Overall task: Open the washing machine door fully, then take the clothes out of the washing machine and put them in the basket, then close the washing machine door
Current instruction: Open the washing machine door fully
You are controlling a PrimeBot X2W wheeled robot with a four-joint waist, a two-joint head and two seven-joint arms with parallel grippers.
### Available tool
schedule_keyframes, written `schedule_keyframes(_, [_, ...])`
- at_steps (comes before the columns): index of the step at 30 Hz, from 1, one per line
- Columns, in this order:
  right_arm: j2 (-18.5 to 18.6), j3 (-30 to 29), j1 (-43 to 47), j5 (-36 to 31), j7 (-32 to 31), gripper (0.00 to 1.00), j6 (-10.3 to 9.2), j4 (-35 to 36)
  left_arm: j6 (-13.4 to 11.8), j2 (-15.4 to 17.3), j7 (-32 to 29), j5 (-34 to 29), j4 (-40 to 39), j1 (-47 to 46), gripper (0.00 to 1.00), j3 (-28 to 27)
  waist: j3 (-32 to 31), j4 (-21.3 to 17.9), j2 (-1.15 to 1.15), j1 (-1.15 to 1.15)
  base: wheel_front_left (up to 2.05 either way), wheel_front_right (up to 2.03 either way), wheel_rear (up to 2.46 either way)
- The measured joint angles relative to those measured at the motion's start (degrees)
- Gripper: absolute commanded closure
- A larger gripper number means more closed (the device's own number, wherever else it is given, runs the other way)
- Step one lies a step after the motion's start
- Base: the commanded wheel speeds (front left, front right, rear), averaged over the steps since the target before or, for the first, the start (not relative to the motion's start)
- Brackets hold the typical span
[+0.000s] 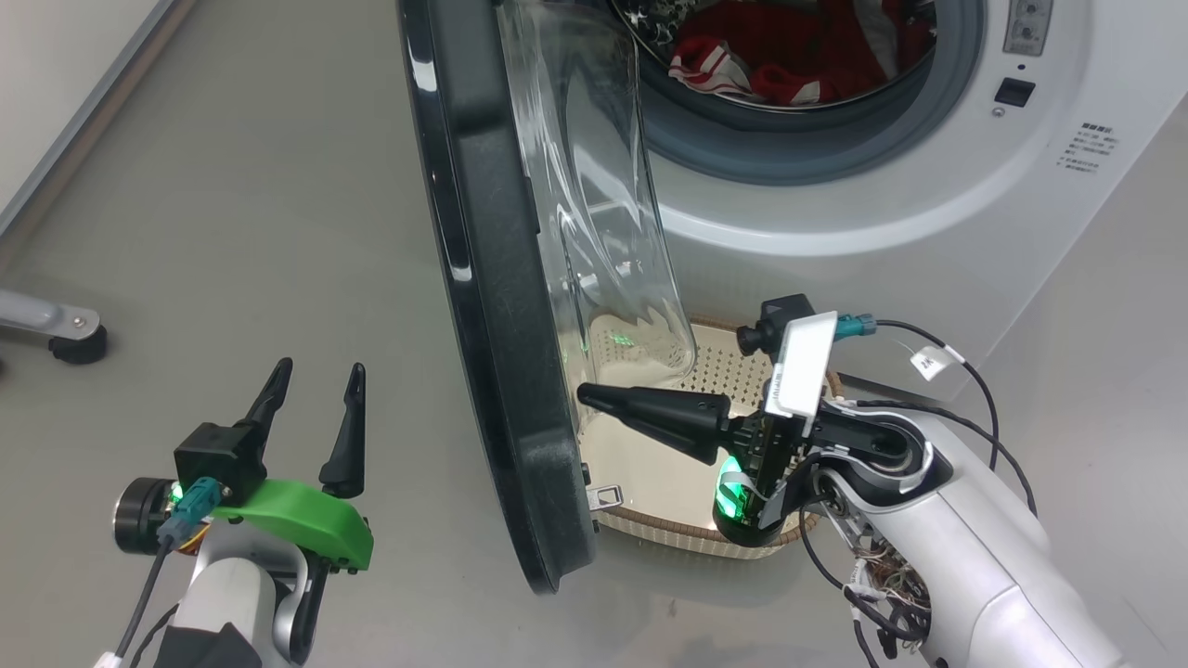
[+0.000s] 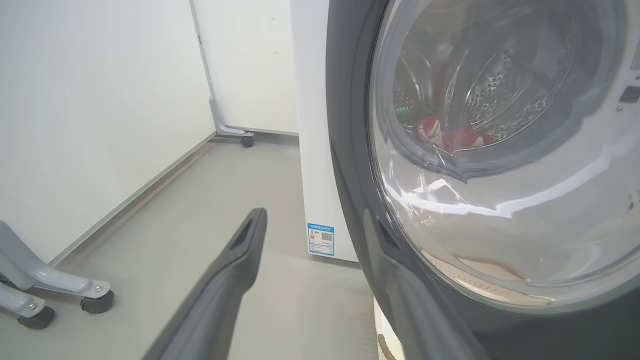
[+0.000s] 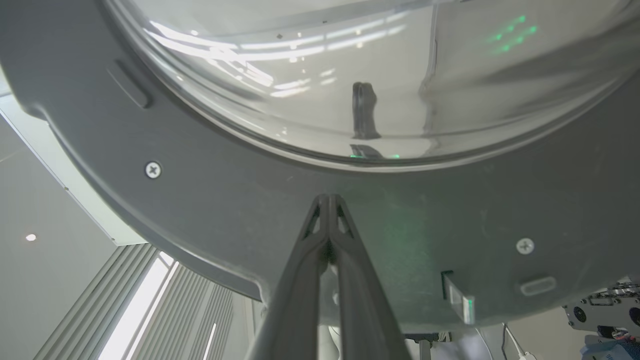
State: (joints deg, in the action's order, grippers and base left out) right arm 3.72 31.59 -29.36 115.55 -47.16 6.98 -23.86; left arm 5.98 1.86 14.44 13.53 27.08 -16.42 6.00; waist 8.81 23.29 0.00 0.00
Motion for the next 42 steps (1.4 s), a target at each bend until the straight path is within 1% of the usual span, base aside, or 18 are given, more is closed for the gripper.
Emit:
schedule_keyframes(5, [-0.09, -2.79, 1.81, 0.86, 2.30, 1.00, 0.00, 1.66, -0.15, 0.00, 0.00, 0.01, 0.08, 0.18, 0.00, -0.11, -0.48, -0.17, 0.00, 0.00, 0.00, 0.00, 0.00])
schedule_keyframes(9, [-0.10, -6.75, 3.65, 0.90, 5.45, 1.00, 0.00, 3.46, -0.19, 0.00, 0.00, 0.03, 0.12, 0.44, 0.00, -0.15, -0.78, -0.43, 0.00, 0.00, 0.00, 0.00, 0.00])
schedule_keyframes(10, [-0.12, -7.77, 4.08, 0.85, 6.49, 0.58, 0.00, 3.70, -0.22, 0.00, 0.00, 0.09, 0.12, 0.55, 0.00, -0.26, -0.85, -0.53, 0.00, 0.00, 0.00, 0.00, 0.00])
schedule_keyframes(11, [-0.08, -8.49, 4.43, 0.73, 7.21, 0.05, 0.00, 3.82, -0.36, -0.01, 0.00, 0.20, 0.11, 0.67, 0.00, -0.47, -0.93, -0.66, 0.00, 0.00, 0.00, 0.00, 0.00])
schedule_keyframes(12, [-0.10, -9.29, 4.97, 0.73, 7.80, 0.00, 0.00, 4.23, -0.66, 0.00, 0.00, 0.44, 0.11, 0.83, 0.00, -0.58, -1.04, -0.82, 0.00, 0.00, 0.00, 0.00, 0.00])
schedule_keyframes(17, [-0.13, -13.10, 7.76, -0.85, 12.07, 0.00, 0.00, 5.53, -0.66, -0.01, 0.00, 0.58, 0.16, 1.18, 0.00, -0.51, -1.38, -1.38, 0.00, 0.00, 0.00, 0.00, 0.00])
schedule_keyframes(21, [-0.01, -15.32, 9.44, -3.79, 15.68, 0.00, 0.00, 6.46, -0.66, -0.01, 0.00, 0.58, 0.16, 1.18, 0.00, -0.53, -1.50, -1.67, 0.00, 0.00, 0.00, 0.00, 0.00])
schedule_keyframes(27, [1.77, -17.98, 11.56, -11.55, 22.85, 0.00, 0.00, 7.55, -0.71, -0.01, 0.00, 0.62, 0.16, 1.18, 0.00, -0.59, -1.65, -1.92, 0.00, 0.00, 0.00, 0.00, 0.00])
schedule_keyframes(30, [2.61, -18.48, 12.38, -16.77, 26.95, 0.00, 0.00, 8.24, -0.71, -0.02, 0.00, 1.10, 0.16, 1.18, 0.00, -0.67, -1.73, -2.00, 0.00, 0.00, 0.00, 0.00, 0.00])
schedule_keyframes(34, [4.72, -17.84, 12.55, -26.36, 33.09, 0.00, 0.00, 9.00, -0.71, -0.02, 0.00, 1.15, 0.16, 1.19, 0.00, -0.78, -1.74, -2.12, 0.00, 0.00, 0.00, 0.00, 0.00])
schedule_keyframes(38, [6.60, -15.67, 12.52, -36.05, 39.06, 0.00, 0.00, 10.21, -0.73, -0.04, 0.00, 1.15, 0.16, 1.19, 0.00, -0.79, -1.74, -2.24, 0.00, 0.00, 0.00, 0.00, 0.00])
schedule_keyframes(40, [7.92, -13.59, 12.46, -41.81, 41.83, 0.00, 0.00, 10.61, -0.73, -0.04, 0.00, 1.15, 0.16, 1.19, 0.00, -0.81, -1.71, -2.27, 0.00, 0.00, 0.00, 0.00, 0.00])
schedule_keyframes(42, [8.50, -12.30, 12.32, -45.70, 44.73, 0.00, 0.00, 11.06, -0.73, -0.08, 0.00, 1.15, 0.16, 1.19, 0.00, -0.79, -1.67, -2.29, 0.00, 0.00, 0.00, 0.00, 0.00])
